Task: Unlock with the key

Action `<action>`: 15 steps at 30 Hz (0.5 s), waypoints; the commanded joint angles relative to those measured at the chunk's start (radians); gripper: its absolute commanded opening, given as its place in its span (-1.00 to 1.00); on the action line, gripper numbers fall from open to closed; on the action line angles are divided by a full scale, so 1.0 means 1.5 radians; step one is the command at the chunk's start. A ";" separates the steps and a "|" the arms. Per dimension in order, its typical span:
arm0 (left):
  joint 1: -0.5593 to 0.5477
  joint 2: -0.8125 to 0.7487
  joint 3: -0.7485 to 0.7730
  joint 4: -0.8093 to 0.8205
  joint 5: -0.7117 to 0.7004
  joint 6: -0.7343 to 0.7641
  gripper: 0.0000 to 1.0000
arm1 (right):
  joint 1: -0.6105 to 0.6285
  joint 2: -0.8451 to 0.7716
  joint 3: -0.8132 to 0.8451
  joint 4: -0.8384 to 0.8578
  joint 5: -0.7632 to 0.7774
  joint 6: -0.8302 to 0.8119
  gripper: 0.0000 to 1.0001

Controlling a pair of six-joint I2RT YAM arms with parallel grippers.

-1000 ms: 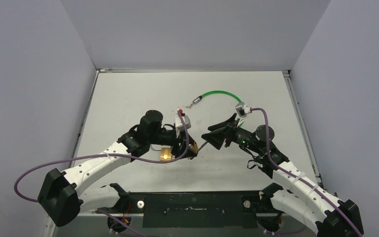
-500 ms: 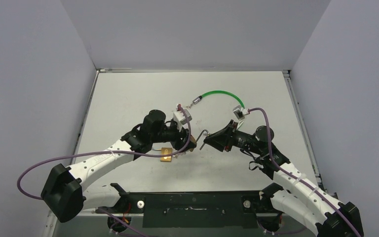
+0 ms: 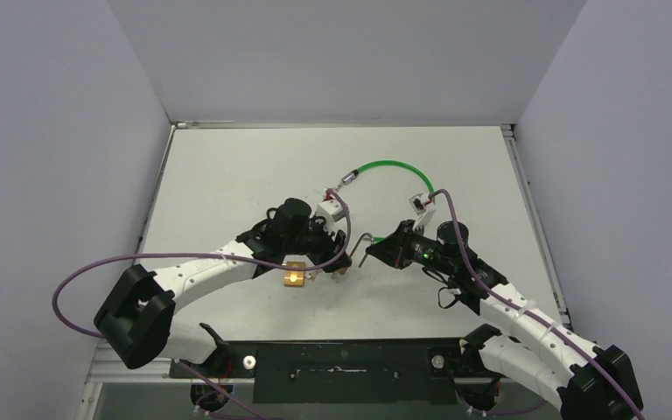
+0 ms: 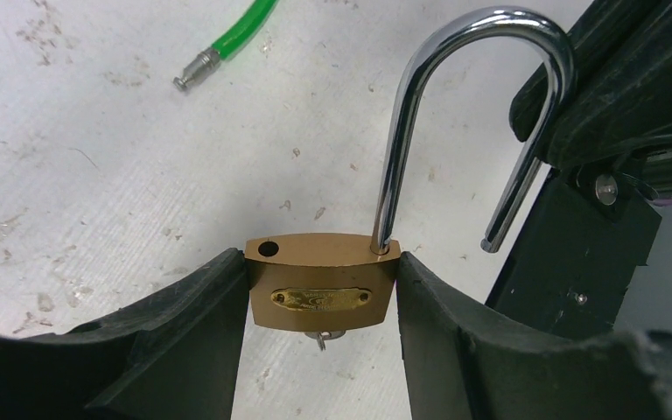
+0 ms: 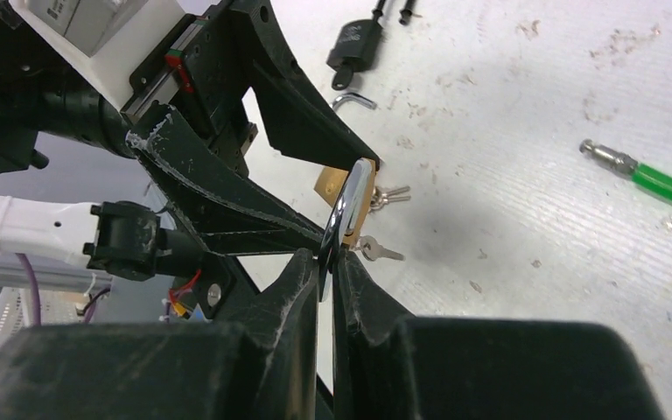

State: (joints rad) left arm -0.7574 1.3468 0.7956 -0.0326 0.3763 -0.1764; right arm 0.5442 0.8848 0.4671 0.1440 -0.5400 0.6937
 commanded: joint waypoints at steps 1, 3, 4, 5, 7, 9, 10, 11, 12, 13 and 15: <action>-0.026 0.031 0.062 0.027 0.042 -0.048 -1.00 | -0.003 0.002 -0.023 -0.030 0.084 -0.011 -1.00; -0.041 0.054 0.071 0.001 0.037 -0.061 -1.00 | -0.003 -0.009 -0.059 -0.022 0.097 0.013 -1.00; -0.053 0.062 0.074 -0.004 0.030 -0.065 -1.00 | -0.005 -0.015 -0.084 -0.022 0.107 0.025 -1.00; -0.065 0.069 0.075 -0.005 0.018 -0.069 -1.00 | -0.006 -0.027 -0.099 -0.028 0.120 0.039 -1.00; -0.086 0.085 0.080 -0.005 0.004 -0.083 -1.00 | -0.009 -0.048 -0.123 -0.048 0.156 0.070 -1.00; -0.102 0.109 0.091 -0.001 -0.002 -0.098 -1.00 | -0.011 -0.071 -0.141 -0.072 0.198 0.097 -0.86; -0.107 0.122 0.097 0.003 -0.006 -0.107 -1.00 | -0.011 -0.081 -0.149 -0.082 0.219 0.109 -0.70; -0.112 0.136 0.100 0.009 -0.007 -0.118 -1.00 | -0.012 -0.091 -0.153 -0.103 0.251 0.119 -0.55; -0.116 0.149 0.106 0.011 -0.007 -0.130 -1.00 | -0.013 -0.098 -0.155 -0.124 0.273 0.128 -0.40; -0.121 0.165 0.115 0.031 -0.009 -0.137 -1.00 | -0.013 -0.106 -0.155 -0.138 0.291 0.134 -0.23; -0.131 0.192 0.140 0.027 -0.022 -0.143 -1.00 | -0.014 -0.122 -0.149 -0.169 0.322 0.145 -0.04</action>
State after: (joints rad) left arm -0.9306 1.5936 0.8913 -0.1074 0.3229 -0.3244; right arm 0.5320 0.7502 0.2287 -0.0280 -0.2459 0.8574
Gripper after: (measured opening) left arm 0.546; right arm 0.410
